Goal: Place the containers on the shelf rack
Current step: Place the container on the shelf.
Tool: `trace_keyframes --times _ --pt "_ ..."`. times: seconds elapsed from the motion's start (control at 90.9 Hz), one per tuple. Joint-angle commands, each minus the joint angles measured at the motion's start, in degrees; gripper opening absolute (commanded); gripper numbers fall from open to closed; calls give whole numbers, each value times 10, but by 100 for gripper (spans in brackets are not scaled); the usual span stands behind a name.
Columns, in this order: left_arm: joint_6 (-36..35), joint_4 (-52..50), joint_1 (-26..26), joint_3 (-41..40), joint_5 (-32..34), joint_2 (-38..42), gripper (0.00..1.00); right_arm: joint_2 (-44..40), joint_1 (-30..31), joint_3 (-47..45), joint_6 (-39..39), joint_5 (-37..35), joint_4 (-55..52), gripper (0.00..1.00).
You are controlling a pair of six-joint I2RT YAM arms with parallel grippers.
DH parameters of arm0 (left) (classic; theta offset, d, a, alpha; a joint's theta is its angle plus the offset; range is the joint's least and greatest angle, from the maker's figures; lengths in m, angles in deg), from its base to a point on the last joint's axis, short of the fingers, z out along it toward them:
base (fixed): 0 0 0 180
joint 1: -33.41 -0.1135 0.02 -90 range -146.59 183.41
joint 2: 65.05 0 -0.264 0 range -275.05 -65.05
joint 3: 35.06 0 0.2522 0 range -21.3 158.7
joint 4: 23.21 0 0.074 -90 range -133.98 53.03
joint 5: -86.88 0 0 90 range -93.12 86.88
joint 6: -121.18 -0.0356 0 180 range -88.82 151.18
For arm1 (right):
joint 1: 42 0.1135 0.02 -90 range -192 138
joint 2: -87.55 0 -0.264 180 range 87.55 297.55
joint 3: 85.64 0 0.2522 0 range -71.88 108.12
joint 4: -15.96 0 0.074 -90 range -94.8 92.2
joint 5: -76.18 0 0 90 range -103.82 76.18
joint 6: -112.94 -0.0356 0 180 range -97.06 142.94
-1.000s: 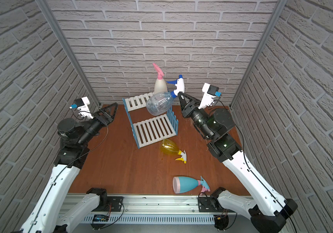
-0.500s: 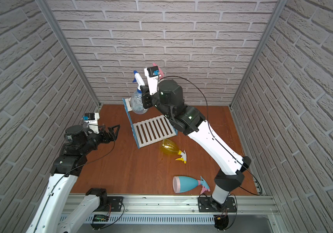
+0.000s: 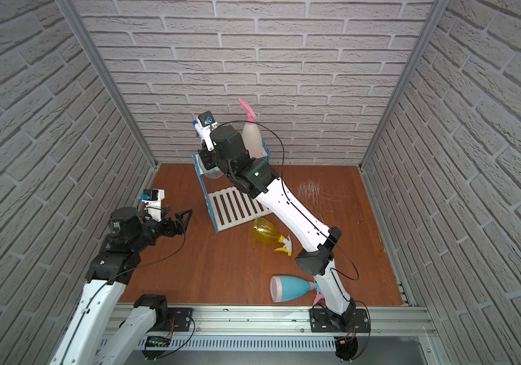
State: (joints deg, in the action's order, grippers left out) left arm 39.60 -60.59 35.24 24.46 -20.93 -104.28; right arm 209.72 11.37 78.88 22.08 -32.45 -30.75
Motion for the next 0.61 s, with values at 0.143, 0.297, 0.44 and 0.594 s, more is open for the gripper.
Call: trace_keyframes --times 0.143,0.297,0.44,0.594 --pt "-17 52 -2 -20 -34 11 98 23 -2 39 16 -23 56 4" --pt "-18 55 -1 -24 -36 11 98 39 -7 51 21 -24 67 4" --pt "-21 56 0 -27 -40 11 98 52 -15 60 23 -20 80 3" --pt "-21 58 0 -30 -42 10 98 64 -21 68 32 -19 99 4"
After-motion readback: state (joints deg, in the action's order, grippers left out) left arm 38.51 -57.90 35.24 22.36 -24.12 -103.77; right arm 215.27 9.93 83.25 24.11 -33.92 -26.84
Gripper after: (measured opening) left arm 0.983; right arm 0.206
